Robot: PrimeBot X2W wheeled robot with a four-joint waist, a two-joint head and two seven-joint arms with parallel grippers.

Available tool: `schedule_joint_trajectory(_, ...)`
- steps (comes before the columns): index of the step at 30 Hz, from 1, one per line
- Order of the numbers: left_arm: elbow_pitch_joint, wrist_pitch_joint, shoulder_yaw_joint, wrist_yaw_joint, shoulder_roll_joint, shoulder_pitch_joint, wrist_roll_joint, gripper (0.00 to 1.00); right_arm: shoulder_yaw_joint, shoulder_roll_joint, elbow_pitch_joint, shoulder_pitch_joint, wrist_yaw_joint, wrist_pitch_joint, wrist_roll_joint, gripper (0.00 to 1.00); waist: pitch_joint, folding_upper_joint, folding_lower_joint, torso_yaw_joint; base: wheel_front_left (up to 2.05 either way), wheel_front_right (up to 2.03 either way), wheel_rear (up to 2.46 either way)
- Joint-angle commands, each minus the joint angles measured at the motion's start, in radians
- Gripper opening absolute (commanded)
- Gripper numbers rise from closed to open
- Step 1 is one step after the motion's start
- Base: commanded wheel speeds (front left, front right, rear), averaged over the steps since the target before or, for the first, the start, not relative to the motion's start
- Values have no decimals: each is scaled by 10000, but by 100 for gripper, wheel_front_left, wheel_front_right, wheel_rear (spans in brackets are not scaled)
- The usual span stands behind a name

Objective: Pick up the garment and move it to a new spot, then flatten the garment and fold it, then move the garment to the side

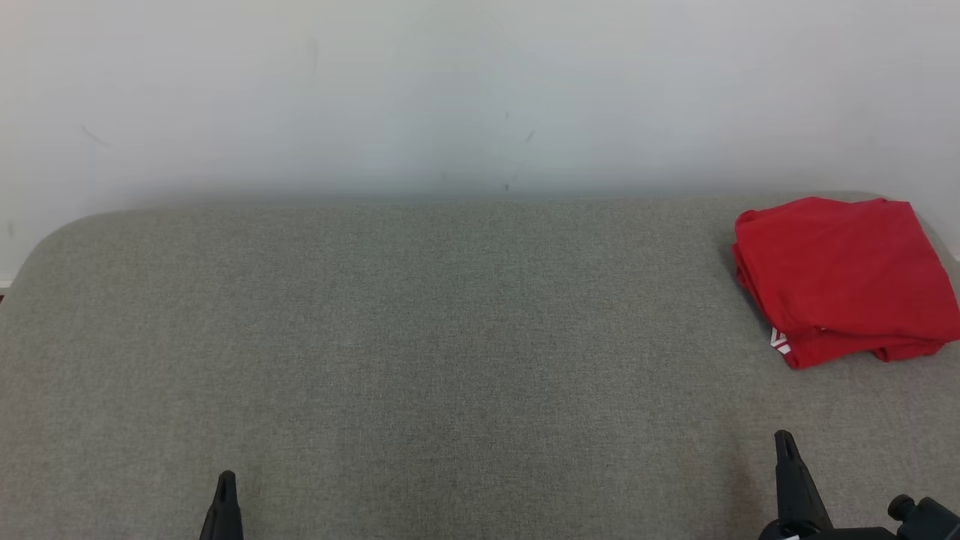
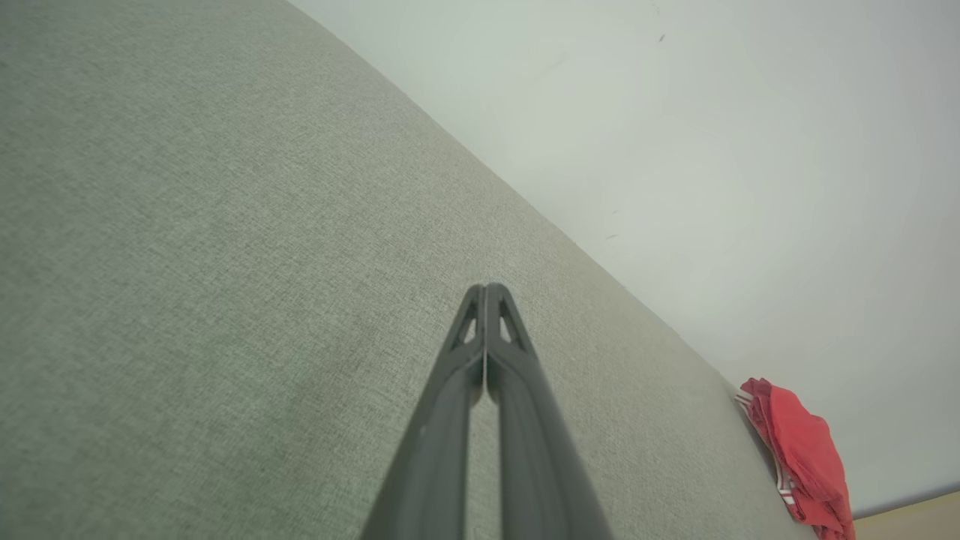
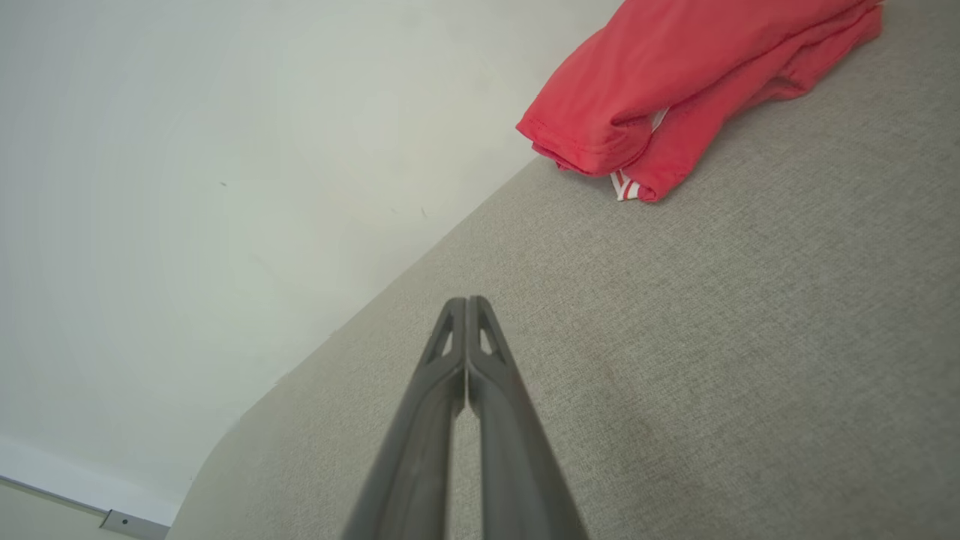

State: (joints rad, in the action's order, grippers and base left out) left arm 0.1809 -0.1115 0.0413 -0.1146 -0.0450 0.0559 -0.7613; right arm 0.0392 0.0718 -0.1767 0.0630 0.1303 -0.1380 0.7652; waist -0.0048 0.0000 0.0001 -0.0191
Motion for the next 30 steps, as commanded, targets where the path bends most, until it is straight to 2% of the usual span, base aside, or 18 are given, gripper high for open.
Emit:
schedule_joint_trajectory(1,-87,86,57,-20,-41,-259,-403,0,37,101,161,-158,2,68,394,0,1,0,0,3,0,0,0)
schedule_joint_trajectory(14,-24,535,90,-26,-49,-537,-2191,0,90,203,227,-302,4,442,2344,0,7,0,0,33,0,0,0)
schedule_joint_trajectory(30,40,960,119,-33,-55,-748,-3837,0,133,298,270,-394,5,783,4160,0,14,0,-1,65,0,0,0)
